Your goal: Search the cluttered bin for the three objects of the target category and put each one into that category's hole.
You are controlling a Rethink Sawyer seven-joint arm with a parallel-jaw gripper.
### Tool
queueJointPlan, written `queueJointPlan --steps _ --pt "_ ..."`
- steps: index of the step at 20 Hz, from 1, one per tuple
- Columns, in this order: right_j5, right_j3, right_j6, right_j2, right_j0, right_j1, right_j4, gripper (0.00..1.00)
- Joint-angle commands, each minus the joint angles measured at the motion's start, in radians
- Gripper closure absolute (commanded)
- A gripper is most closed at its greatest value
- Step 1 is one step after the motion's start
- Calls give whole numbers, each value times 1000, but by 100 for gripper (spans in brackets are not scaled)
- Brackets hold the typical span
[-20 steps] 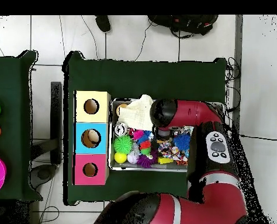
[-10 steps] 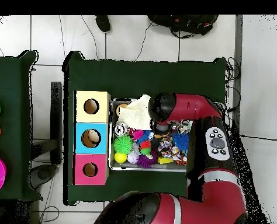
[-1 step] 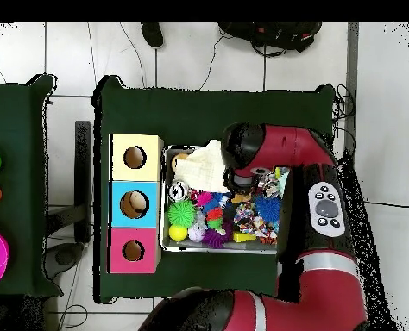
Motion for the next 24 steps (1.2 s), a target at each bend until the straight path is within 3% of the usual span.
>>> queueJointPlan --steps 1,7,15,24 --pt "175 -86 -58 85 11 -37 43 100" --pt "232 -113 -28 76 38 -59 48 100" --pt "238 -81 24 49 69 -95 71 100" --pt "240 90 156 -9 151 -220 158 100"
